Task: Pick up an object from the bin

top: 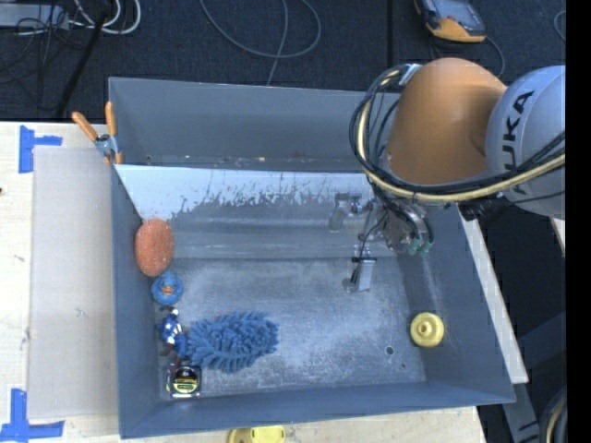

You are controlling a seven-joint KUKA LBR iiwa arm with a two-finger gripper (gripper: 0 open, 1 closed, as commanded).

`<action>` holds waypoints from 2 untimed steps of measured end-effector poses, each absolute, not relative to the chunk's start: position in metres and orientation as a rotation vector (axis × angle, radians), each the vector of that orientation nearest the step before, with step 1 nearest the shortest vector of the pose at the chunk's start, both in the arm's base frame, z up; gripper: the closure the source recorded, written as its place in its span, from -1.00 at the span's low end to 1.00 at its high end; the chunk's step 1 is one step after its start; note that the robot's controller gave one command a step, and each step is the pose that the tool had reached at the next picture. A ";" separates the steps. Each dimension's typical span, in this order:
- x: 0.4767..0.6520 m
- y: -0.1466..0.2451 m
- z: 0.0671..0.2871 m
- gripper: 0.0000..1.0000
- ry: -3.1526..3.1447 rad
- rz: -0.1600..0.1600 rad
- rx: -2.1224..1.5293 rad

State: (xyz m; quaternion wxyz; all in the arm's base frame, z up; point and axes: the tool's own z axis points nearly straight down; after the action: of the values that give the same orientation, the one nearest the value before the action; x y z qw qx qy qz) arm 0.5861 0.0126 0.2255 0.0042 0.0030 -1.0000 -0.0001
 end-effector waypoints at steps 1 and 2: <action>0.587 0.013 0.230 -1.00 -3.141 -0.001 0.009; 0.580 0.057 0.195 -1.00 -3.141 0.001 0.155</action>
Offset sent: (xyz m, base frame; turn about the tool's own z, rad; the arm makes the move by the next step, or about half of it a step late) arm -0.0142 0.0817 -0.0602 -0.1670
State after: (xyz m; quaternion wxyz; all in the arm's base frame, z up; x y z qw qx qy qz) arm 0.5798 0.0566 0.1953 -0.0015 0.0493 -0.9988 0.0002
